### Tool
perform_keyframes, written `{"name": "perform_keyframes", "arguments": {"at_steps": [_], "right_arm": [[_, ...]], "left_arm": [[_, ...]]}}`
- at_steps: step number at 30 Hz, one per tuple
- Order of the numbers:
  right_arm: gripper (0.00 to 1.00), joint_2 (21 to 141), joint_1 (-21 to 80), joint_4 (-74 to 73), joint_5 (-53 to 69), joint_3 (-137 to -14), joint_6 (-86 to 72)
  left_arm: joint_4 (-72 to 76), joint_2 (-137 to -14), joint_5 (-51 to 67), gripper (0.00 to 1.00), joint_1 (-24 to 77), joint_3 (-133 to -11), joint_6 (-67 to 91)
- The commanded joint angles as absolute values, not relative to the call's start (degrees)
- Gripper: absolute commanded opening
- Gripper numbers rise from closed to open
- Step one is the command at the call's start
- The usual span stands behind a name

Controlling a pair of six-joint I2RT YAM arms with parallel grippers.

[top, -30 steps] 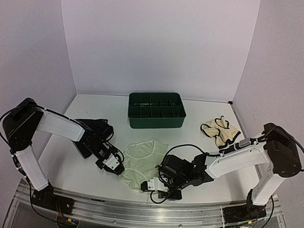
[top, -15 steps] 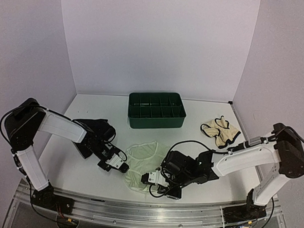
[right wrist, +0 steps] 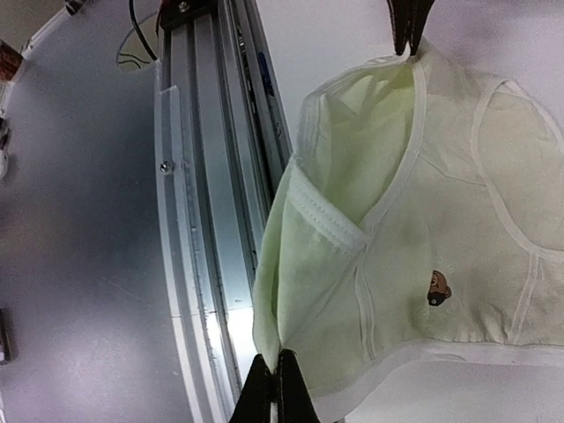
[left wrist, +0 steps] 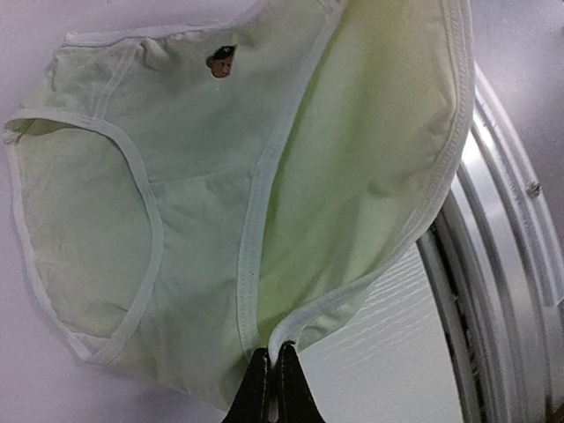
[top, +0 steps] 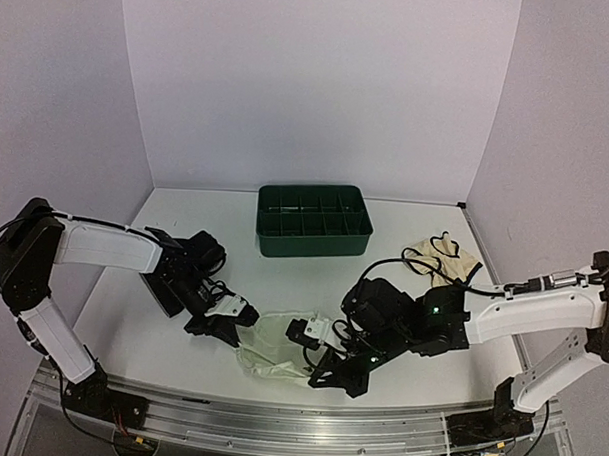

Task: Roll the underwear
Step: Fold the underwear at the center of the board.

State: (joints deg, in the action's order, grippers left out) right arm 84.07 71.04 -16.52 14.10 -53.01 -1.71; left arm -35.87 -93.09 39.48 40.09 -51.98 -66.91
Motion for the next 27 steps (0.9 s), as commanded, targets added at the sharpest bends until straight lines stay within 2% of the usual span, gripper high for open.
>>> {"name": "perform_keyframes", "arguments": {"at_steps": [1,11,27], "right_arm": [[0.0,82.4,66.4,-17.5,17.6,-55.6,-9.7],[0.0,88.6,51.8,-17.6,21.0,-57.9,-12.6],[0.0,96.4,44.4,-17.6,16.1,-58.6,-12.4]], "left_arm": [[-44.0,-96.0,46.6,0.0,38.4,-57.4,-59.9],[-45.8,-105.5,51.2,0.0,33.7,-68.5,-43.2],[-36.1,-111.1,41.4,0.0,31.6,-71.8,-20.1]]}}
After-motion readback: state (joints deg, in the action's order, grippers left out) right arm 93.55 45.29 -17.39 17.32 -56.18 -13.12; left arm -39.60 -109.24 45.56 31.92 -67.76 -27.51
